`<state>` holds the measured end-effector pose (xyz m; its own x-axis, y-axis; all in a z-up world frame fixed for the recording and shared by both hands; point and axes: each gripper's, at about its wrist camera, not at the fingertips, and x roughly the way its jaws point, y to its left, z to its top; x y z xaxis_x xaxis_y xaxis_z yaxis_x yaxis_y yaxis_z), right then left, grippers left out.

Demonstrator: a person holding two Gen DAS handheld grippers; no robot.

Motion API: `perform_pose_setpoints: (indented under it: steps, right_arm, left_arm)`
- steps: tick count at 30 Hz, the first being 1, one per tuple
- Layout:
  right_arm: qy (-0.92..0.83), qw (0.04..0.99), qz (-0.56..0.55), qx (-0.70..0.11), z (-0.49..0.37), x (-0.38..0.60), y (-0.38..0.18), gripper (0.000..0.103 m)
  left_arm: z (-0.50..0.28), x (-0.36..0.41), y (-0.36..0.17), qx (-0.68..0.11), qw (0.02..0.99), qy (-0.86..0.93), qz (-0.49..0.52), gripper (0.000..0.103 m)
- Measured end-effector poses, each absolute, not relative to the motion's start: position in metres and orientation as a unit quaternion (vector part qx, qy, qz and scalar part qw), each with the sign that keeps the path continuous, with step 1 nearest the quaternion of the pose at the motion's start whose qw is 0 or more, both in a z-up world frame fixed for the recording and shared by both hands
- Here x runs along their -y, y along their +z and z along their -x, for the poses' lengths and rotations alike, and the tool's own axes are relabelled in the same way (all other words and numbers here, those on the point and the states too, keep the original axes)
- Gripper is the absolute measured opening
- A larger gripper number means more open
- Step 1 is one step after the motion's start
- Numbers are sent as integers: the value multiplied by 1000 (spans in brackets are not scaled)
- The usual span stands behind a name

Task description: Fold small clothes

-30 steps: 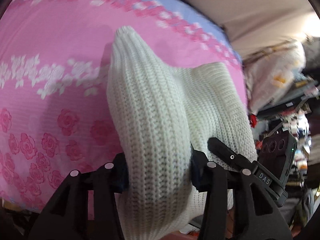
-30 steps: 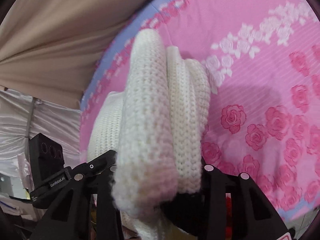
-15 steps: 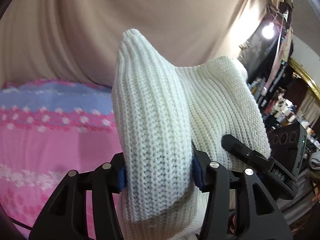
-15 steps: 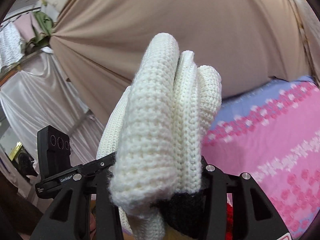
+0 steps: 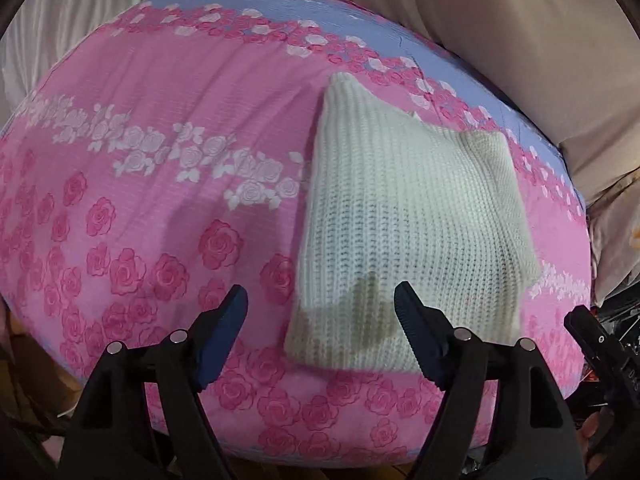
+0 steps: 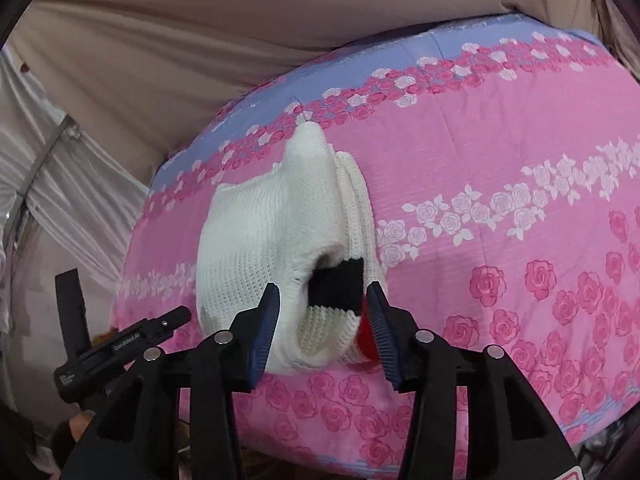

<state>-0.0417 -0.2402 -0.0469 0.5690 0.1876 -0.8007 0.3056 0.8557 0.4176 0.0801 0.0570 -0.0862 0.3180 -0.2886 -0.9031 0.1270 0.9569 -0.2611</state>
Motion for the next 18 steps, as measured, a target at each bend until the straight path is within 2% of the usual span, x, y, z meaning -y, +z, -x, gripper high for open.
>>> perform_pose_setpoints:
  steps: [2,4,6,7,9,11,13,16,18]
  right_arm:
    - [-29,840,-241,-486,27,233,-57,66]
    - [-34,829,-217,-514,11,224,-80,65]
    - [-44,814,-203,-543,1,221,-107,48]
    - [-49,800,-208,-561,-1,222,-121,20]
    - [-49,795,-242,-554,7,227,-120,17]
    - [-50,813,-230,-532,15,225,-100,13]
    - [-63,817,-186,-543,17,220,-100,0]
    - [-81,772,-177,-605,17,225,-151,0]
    - [-91,778,-203,-588,24,231,-139,2]
  left_arm:
    - [-81,-49,-89,-567,813,-128,40,78]
    - [-78,-39,-93,-568,813,-127,15,78]
    - [-78,-32,-101,-576,808,-122,-3,78]
    - [-78,-30,-107,-584,803,-115,-15,78]
    - [-74,-33,-112,-586,802,-111,-23,78]
    - [-73,-34,-117,-588,801,-105,-34,78]
    - [-72,-35,-124,-594,797,-102,-37,78]
    - [-71,-32,-130,-596,796,-99,-48,79]
    - [-69,-31,-122,-589,800,-100,-53,78]
